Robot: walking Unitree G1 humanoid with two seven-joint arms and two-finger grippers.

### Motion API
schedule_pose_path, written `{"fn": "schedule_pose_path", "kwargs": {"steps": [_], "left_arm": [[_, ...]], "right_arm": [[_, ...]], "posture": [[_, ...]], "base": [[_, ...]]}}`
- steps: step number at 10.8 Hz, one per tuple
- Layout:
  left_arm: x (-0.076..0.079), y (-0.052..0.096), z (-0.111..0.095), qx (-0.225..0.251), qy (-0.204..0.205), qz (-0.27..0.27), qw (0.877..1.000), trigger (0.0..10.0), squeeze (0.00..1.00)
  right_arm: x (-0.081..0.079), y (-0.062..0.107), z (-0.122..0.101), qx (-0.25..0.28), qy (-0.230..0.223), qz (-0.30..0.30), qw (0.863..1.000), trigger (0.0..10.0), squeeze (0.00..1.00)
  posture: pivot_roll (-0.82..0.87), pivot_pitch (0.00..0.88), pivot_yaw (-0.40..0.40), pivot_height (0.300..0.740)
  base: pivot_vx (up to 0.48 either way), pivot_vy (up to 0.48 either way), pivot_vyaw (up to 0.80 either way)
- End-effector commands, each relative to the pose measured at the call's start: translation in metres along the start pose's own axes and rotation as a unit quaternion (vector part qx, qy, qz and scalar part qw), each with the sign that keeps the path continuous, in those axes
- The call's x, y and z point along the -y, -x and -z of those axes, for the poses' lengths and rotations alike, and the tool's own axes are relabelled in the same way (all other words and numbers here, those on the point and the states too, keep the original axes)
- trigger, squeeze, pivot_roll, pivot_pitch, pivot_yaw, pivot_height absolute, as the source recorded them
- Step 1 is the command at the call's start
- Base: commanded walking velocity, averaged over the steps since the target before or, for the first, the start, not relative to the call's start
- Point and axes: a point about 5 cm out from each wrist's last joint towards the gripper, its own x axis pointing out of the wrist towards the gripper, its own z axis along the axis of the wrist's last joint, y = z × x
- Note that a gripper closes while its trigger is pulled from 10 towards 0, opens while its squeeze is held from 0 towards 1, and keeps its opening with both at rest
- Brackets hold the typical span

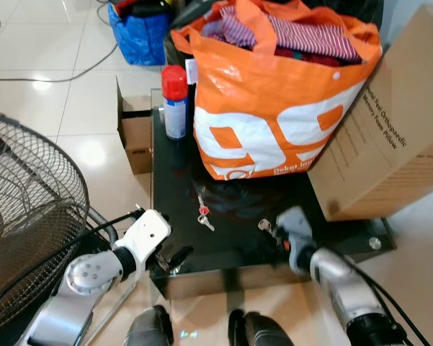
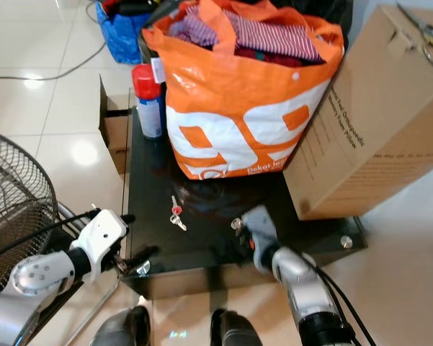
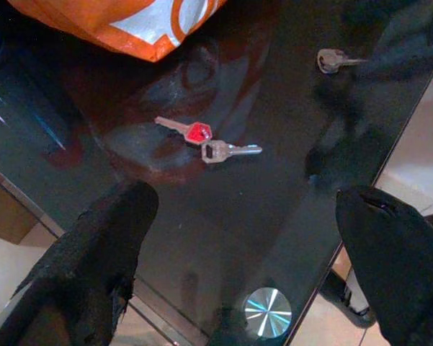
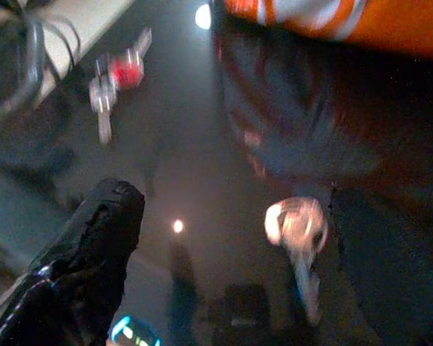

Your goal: Hang keys on a hook

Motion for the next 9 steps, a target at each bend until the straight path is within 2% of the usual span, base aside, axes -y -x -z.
{"fn": "schedule_pose_path", "kwargs": {"steps": [1,2,4,5,6,7,9], "left_arm": [[0.003,-0.001,0.001,-0.003,-0.003,0.003,1.0,10.0,0.0],[0.004,0.0,0.002,-0.005,-0.003,0.007,1.0,10.0,0.0],[0.006,0.0,0.004,-0.012,-0.006,0.013,1.0,10.0,0.0],[0.006,-0.001,0.004,-0.012,-0.006,0.015,1.0,10.0,0.0],[0.006,-0.002,0.003,-0.012,-0.007,0.017,1.0,10.0,0.0],[0.006,-0.003,0.003,-0.012,-0.007,0.018,1.0,10.0,0.0],[0.006,-0.002,0.005,-0.014,-0.007,0.018,1.0,10.0,0.0]], "right_arm": [[0.002,0.004,0.0,-0.002,-0.015,0.006,1.0,10.0,1.0],[0.004,0.001,-0.002,-0.007,-0.012,0.018,1.0,10.0,1.0],[0.001,-0.014,0.002,-0.063,-0.005,0.07,0.996,10.0,1.0],[-0.004,-0.02,0.005,-0.081,-0.01,0.07,0.994,10.0,0.94],[-0.007,-0.026,0.014,-0.112,-0.01,0.08,0.99,10.0,0.0],[-0.006,-0.027,0.022,-0.134,-0.009,0.091,0.987,10.0,0.0],[0.001,-0.028,0.023,-0.134,-0.028,0.119,0.983,9.8,0.0]], "posture": [[-0.02,0.127,-0.113,0.74],[-0.02,0.126,-0.115,0.74],[-0.03,0.123,-0.113,0.74],[-0.03,0.123,-0.111,0.74],[-0.03,0.125,-0.111,0.74],[-0.02,0.126,-0.112,0.74],[-0.02,0.126,-0.113,0.74]], "base": [[0.0,0.0,0.0],[0.0,0.0,0.0],[0.0,0.0,0.0],[0.0,0.0,0.0],[0.0,0.0,0.0],[0.0,0.0,0.0],[0.0,0.0,0.0]]}}
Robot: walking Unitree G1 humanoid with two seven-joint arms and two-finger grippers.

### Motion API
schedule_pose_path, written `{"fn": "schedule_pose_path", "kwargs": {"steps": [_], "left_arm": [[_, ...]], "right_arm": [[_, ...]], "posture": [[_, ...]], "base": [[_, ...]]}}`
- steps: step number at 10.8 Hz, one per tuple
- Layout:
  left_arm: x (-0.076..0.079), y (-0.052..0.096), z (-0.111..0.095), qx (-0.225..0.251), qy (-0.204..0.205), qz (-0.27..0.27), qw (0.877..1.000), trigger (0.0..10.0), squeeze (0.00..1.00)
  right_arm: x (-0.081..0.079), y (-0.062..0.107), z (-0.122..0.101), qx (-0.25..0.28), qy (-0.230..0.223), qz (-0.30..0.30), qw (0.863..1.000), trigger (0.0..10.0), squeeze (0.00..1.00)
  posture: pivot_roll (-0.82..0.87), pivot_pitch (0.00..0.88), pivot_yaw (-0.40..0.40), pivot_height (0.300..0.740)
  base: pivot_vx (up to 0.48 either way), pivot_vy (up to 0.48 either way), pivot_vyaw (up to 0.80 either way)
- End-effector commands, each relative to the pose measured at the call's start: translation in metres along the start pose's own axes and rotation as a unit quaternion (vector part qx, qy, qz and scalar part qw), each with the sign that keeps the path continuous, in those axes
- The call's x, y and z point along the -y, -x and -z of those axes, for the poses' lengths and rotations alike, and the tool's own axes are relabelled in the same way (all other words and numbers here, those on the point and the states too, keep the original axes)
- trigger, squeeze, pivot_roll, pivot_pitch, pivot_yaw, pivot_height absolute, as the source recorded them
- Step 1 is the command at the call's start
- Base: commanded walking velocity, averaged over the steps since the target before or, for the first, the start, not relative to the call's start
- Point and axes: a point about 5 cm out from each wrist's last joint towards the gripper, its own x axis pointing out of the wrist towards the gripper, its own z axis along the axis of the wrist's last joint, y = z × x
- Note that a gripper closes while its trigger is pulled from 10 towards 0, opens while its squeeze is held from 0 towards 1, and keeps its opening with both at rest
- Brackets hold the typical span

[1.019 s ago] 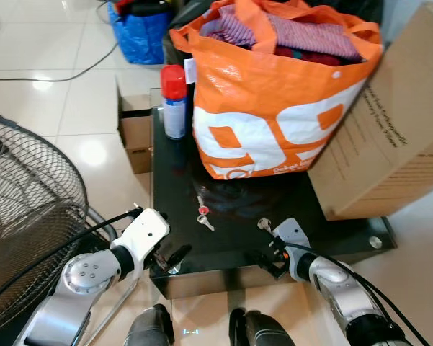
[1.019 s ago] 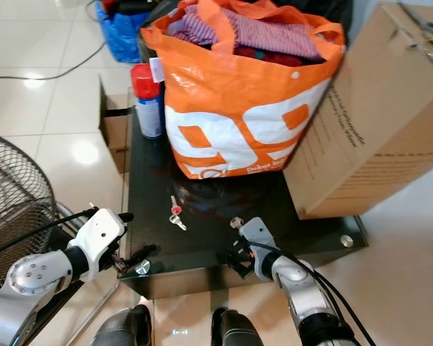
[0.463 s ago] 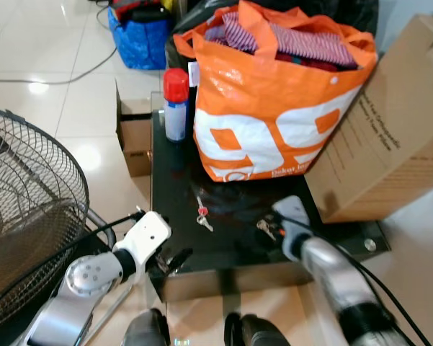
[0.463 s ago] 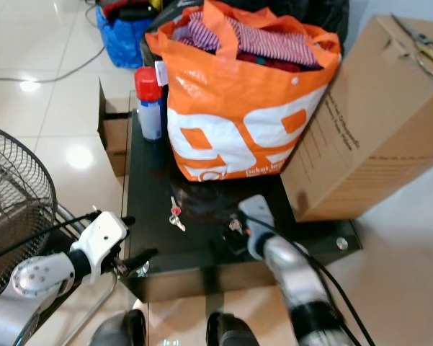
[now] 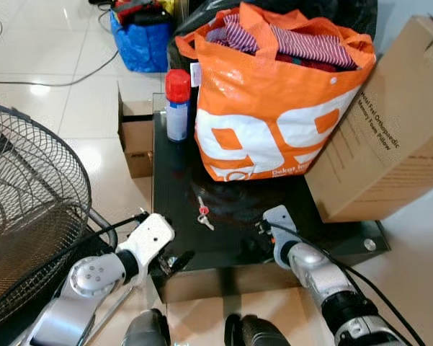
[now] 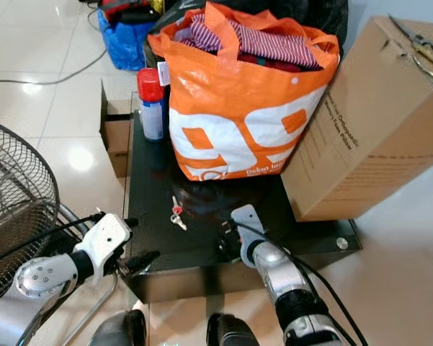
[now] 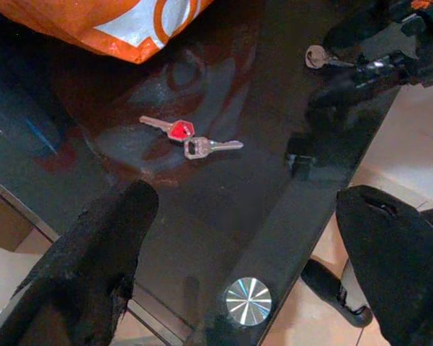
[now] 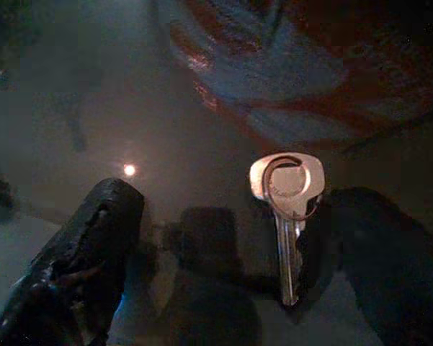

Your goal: Hang keys on a hook

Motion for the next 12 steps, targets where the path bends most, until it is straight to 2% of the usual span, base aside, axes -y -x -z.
{"fn": "schedule_pose_path", "kwargs": {"steps": [1,2,3,4,5,6,8,12], "left_arm": [[0.002,-0.001,0.003,-0.007,-0.001,0.005,1.0,10.0,0.0],[0.001,-0.001,0.003,-0.007,-0.001,0.005,1.0,10.0,0.0],[0.001,-0.001,0.003,-0.008,-0.002,0.005,1.0,10.0,0.0],[0.001,-0.001,0.003,-0.008,-0.002,0.005,1.0,10.0,0.0],[0.001,-0.001,0.003,-0.008,-0.002,0.004,1.0,10.0,0.0],[0.0,-0.001,0.003,-0.008,-0.003,0.004,1.0,10.0,0.0],[0.001,0.0,0.004,-0.008,-0.003,0.005,1.0,10.0,0.0],[0.002,0.001,0.005,-0.01,-0.005,0.012,1.0,10.0,0.0]], "right_arm": [[0.009,0.0,0.003,-0.004,-0.016,0.028,0.999,7.5,0.0],[0.011,-0.001,0.002,-0.002,-0.02,0.032,0.999,7.1,0.0],[0.011,-0.002,-0.002,0.007,-0.025,0.03,0.999,4.1,0.0],[0.01,-0.003,-0.003,0.009,-0.025,0.026,0.999,3.5,0.0],[0.007,-0.004,-0.001,0.003,-0.021,0.02,1.0,0.7,0.0],[0.005,-0.006,0.004,-0.008,-0.021,0.021,1.0,0.0,0.0],[0.003,-0.007,0.011,-0.031,-0.015,0.021,0.999,0.0,0.0],[0.002,-0.008,0.018,-0.042,-0.024,0.017,0.999,0.0,0.0]], "posture": [[-0.02,0.126,-0.113,0.74],[-0.02,0.128,-0.112,0.74],[-0.02,0.127,-0.112,0.74],[-0.01,0.126,-0.114,0.74],[-0.01,0.125,-0.115,0.74],[-0.01,0.127,-0.117,0.74],[0.0,0.125,-0.117,0.74],[0.0,0.128,-0.113,0.74]], "base": [[0.0,0.0,0.0],[0.0,0.0,0.0],[0.0,0.0,0.0],[0.0,0.0,0.0],[0.0,0.0,0.0],[0.0,0.0,0.0],[0.0,0.0,0.0],[0.0,0.0,0.0]]}}
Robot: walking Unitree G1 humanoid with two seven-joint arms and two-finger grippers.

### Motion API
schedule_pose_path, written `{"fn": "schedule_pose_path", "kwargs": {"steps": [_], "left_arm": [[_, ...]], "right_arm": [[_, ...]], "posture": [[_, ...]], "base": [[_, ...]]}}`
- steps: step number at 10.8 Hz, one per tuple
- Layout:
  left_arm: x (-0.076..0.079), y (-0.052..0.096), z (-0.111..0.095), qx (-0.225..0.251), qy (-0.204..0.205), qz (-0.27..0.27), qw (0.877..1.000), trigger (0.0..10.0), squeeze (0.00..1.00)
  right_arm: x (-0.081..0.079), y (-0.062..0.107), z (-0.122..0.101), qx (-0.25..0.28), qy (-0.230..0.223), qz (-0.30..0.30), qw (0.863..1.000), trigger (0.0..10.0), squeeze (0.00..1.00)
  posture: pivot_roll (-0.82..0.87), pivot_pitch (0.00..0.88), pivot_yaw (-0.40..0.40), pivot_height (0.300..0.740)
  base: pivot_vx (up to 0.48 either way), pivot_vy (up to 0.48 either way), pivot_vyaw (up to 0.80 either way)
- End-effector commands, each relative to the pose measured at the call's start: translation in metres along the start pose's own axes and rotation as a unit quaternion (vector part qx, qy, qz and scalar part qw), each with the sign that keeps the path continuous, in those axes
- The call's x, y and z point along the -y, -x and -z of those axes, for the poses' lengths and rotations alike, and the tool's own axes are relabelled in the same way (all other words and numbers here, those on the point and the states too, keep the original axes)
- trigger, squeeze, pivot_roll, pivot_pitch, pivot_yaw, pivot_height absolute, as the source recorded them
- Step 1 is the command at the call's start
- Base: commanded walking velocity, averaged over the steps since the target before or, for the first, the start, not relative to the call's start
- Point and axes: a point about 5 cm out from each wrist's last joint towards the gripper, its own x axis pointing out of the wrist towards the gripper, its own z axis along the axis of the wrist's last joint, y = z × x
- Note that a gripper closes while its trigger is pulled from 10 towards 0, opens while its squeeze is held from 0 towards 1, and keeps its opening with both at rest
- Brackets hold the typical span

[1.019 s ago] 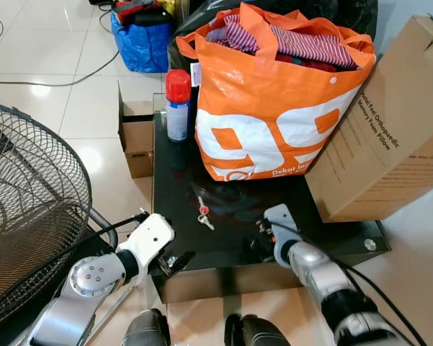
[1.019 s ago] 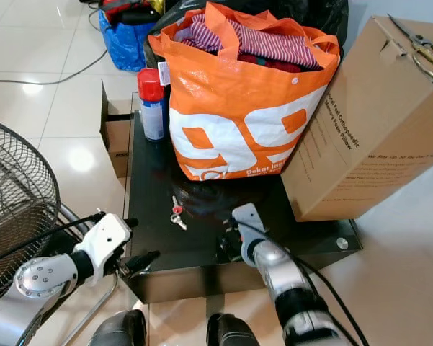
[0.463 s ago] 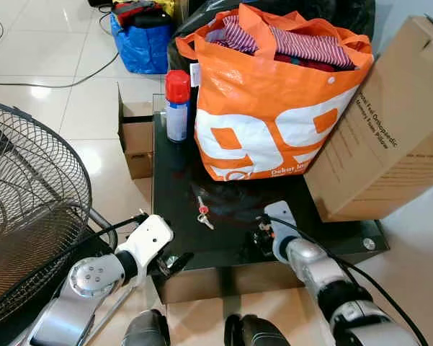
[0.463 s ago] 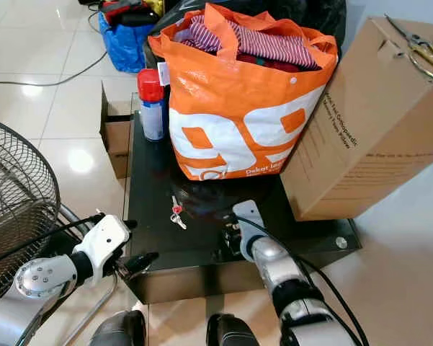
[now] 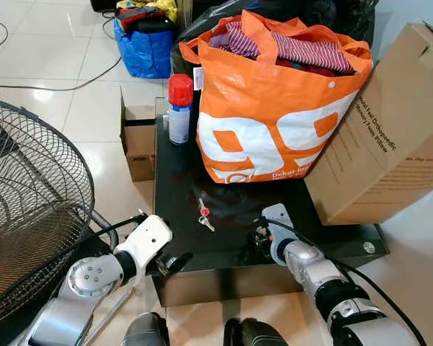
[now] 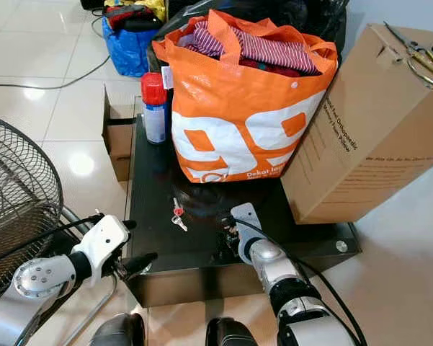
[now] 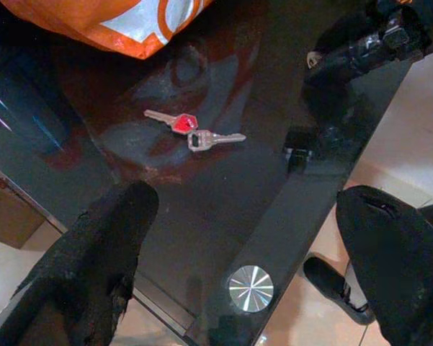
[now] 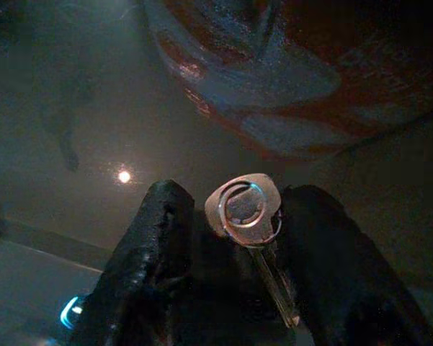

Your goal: Hang keys on a hook

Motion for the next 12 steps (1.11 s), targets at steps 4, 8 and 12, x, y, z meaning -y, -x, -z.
{"fn": "schedule_pose_path", "kwargs": {"steps": [4,8,12], "left_arm": [[0.005,-0.002,0.0,0.0,-0.003,0.011,1.0,10.0,0.0],[0.005,-0.001,0.003,-0.003,0.0,0.009,1.0,10.0,0.0],[0.002,-0.008,-0.002,0.007,-0.002,0.007,1.0,10.0,0.0]], "right_arm": [[0.008,0.003,0.013,-0.028,-0.008,0.006,1.0,0.0,0.0],[0.015,0.006,-0.019,0.049,-0.03,-0.018,0.998,0.0,0.0],[0.03,0.018,-0.03,0.086,-0.046,-0.017,0.995,0.0,0.0]], "posture": [[-0.01,0.135,-0.116,0.74],[-0.02,0.123,-0.122,0.74],[-0.04,0.1,-0.111,0.74]], "base": [[0.0,0.0,0.0],[0.0,0.0,0.0],[0.0,0.0,0.0]]}}
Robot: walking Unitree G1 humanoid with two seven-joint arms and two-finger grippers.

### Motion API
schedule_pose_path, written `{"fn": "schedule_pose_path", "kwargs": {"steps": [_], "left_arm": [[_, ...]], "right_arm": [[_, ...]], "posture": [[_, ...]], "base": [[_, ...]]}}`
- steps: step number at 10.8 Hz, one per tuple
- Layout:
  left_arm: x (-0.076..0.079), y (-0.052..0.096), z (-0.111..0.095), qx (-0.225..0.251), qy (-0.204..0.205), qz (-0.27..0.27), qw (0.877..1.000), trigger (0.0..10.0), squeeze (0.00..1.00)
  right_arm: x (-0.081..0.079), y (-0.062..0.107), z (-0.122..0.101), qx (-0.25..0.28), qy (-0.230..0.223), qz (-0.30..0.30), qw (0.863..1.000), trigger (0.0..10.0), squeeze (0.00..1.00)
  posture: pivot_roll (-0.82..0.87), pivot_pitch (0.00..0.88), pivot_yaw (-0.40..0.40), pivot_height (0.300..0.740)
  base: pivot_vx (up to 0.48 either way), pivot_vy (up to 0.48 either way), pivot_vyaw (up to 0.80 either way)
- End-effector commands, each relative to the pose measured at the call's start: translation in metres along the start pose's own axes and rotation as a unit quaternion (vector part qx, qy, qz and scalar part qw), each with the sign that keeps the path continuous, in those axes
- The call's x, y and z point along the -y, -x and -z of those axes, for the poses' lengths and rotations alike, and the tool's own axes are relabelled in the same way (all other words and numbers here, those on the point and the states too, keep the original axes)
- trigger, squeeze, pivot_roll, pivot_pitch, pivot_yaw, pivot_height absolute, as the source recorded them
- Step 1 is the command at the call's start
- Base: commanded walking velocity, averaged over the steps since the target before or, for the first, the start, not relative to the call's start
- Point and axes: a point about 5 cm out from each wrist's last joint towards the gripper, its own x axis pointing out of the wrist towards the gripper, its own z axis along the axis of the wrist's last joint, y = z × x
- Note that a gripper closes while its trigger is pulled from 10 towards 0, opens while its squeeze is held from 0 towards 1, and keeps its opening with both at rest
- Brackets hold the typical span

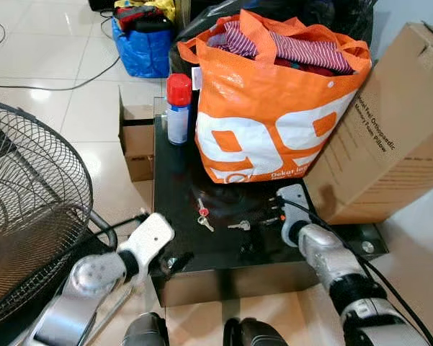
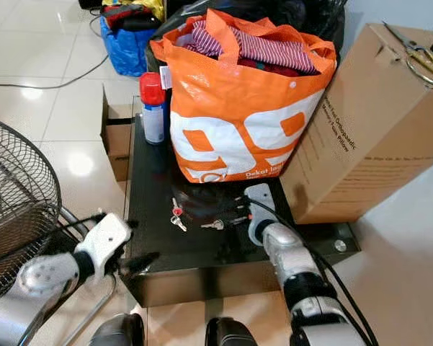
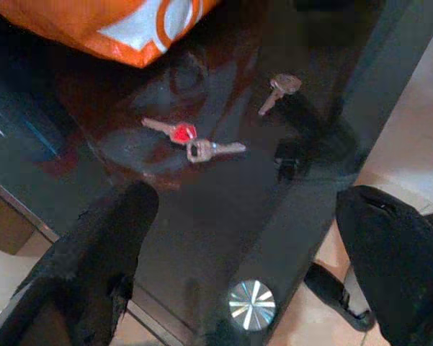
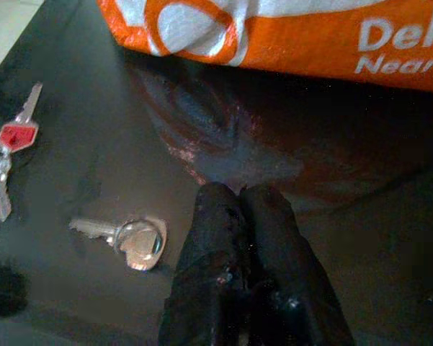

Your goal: Hang keys on a hook

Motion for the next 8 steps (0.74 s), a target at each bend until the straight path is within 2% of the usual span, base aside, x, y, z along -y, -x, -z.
{"fn": "schedule_pose_path", "kwargs": {"steps": [1,2,3,4,8], "left_arm": [[0.004,-0.002,0.0,0.0,-0.004,0.009,1.0,10.0,0.0],[0.005,-0.003,0.0,0.001,-0.004,0.01,1.0,10.0,0.0],[0.006,-0.003,0.001,0.0,-0.004,0.012,1.0,10.0,0.0],[0.007,-0.002,0.002,-0.002,-0.003,0.013,1.0,10.0,0.0],[0.009,0.006,0.006,-0.012,-0.003,0.012,1.0,10.0,0.0]], "right_arm": [[0.004,0.004,0.006,-0.013,0.003,0.004,1.0,0.0,0.0],[-0.001,0.005,0.013,-0.03,0.033,-0.004,0.999,7.6,0.0],[-0.011,0.005,0.018,-0.037,0.044,-0.039,0.998,10.0,1.0],[-0.023,0.005,0.026,-0.058,0.08,-0.074,0.992,10.0,1.0],[-0.038,-0.007,0.025,-0.066,0.098,-0.076,0.99,10.0,1.0]], "posture": [[-0.04,0.102,-0.111,0.74],[-0.04,0.107,-0.11,0.74],[-0.04,0.111,-0.112,0.74],[-0.04,0.116,-0.115,0.74],[-0.02,0.142,-0.121,0.74]], "base": [[0.0,0.0,0.0],[0.0,0.0,0.0],[0.0,0.0,0.0],[0.0,0.0,0.0],[0.0,0.0,0.0]]}}
